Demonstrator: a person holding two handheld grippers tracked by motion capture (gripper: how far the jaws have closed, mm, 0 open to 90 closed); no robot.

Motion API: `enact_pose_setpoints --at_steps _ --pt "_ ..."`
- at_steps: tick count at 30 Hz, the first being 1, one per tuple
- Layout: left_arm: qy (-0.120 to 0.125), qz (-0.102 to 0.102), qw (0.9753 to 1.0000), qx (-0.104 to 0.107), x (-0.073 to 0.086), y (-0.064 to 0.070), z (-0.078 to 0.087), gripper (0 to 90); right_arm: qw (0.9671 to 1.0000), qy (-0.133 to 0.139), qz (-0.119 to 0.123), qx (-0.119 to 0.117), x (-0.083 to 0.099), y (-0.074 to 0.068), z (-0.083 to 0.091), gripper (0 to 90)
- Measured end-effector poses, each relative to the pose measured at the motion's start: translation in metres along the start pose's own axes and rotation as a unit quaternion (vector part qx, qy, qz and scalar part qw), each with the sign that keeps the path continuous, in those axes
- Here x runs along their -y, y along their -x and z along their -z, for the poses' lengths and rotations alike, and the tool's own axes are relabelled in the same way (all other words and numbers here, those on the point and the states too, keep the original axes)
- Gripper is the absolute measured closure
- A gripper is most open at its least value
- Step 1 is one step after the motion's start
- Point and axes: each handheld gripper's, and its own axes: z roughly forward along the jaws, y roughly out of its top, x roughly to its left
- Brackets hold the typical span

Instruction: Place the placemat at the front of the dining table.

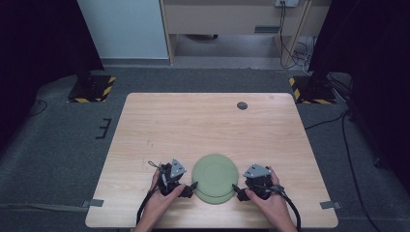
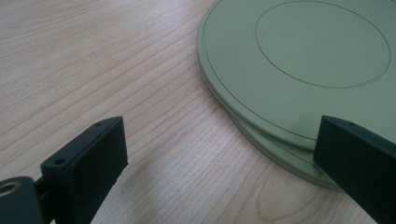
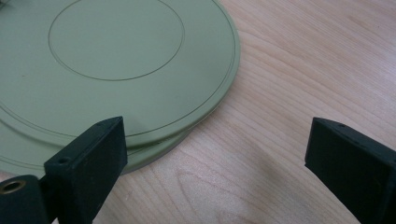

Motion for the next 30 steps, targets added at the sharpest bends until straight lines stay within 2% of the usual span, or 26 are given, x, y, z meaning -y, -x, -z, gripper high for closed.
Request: enact_pose_setpoints --at_steps 8,30 --pt "-0.001 0.002 1.0 0.001 -0.0002 -0.0018 -0.0013 0.0 1.0 -0.001 -0.002 0.003 -0.0004 0.0001 -0.0007 3.5" --pt "0.004 0.012 0.9998 -0.015 -0.002 -0.0048 -0.0042 0.0 0.9998 -0.001 -0.013 0.014 -0.005 0.0044 -0.0076 0.6"
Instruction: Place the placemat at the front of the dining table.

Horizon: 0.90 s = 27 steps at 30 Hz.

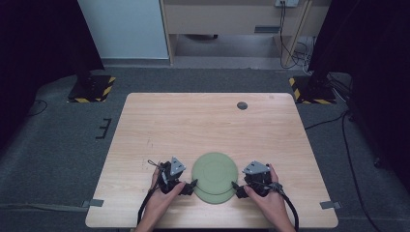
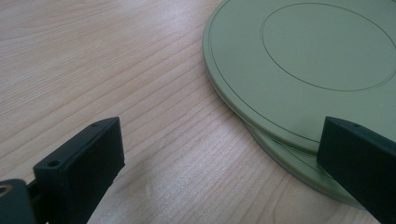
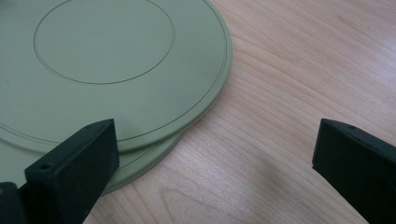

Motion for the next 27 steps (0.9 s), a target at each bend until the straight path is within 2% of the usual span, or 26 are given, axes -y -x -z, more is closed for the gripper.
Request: enact_pose_setpoints --at_steps 10,18,20,27 --pt "0.004 0.011 0.9999 -0.004 -0.0001 -0.0013 -0.0019 0.0 0.9999 0.001 -0.008 0.008 -0.0017 0.0012 -0.0028 0.7" --pt "0.004 0.008 0.9999 -0.005 -0.0002 -0.0006 -0.0006 1.4 1.0 0.004 -0.002 0.008 -0.0012 -0.0006 -0.0005 4.6" --pt "0.004 0.005 1.0 -0.005 -0.0002 -0.0002 0.0004 2.1 0.9999 0.004 0.006 0.009 -0.0005 -0.0009 0.0012 5.8" --pt "0.005 0.002 1.0 -0.001 -0.0003 0.0017 0.003 2.1 1.0 0.007 0.004 0.004 0.0021 0.0001 0.0068 5.8"
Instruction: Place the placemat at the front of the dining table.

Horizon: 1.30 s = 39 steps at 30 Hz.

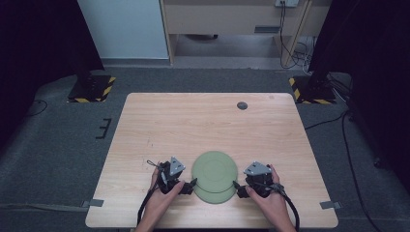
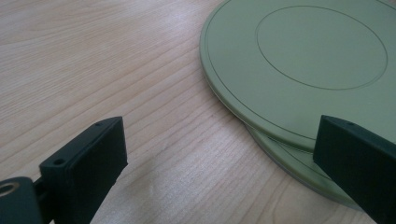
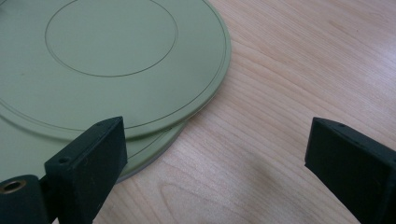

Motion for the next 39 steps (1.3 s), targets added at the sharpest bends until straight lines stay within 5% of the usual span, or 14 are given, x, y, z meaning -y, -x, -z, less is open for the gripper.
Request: enact_pose_setpoints --at_steps 39 --pt "-0.004 0.003 1.0 0.001 -0.0008 -0.0003 -0.0054 0.0 0.9999 0.001 -0.009 0.006 -0.0013 -0.0037 -0.0072 3.8"
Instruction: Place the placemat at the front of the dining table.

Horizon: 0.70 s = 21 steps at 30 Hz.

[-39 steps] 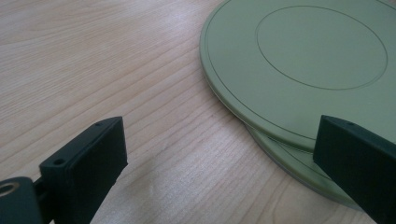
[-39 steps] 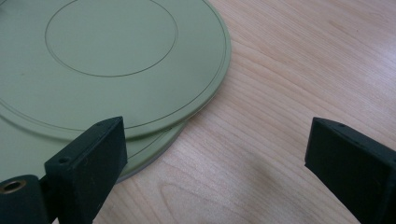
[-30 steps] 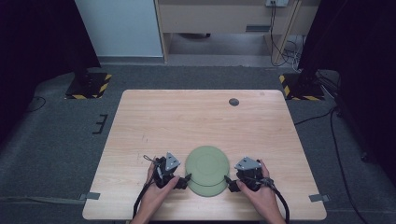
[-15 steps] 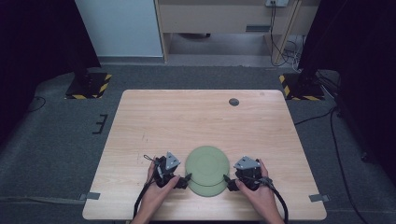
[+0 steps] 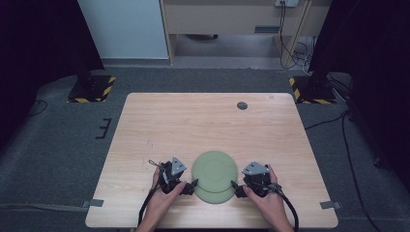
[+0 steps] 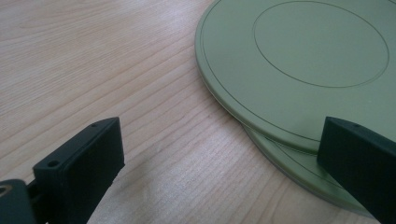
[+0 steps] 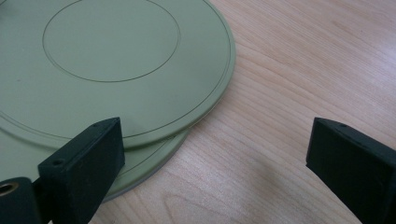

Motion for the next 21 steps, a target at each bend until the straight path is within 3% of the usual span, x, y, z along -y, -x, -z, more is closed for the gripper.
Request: enact_pose_setpoints --at_steps 21 --pt "0.003 0.005 1.0 -0.002 -0.0036 -0.0053 -0.0063 0.0 0.9997 0.002 -0.014 0.019 -0.0049 0.006 -0.0085 2.0"
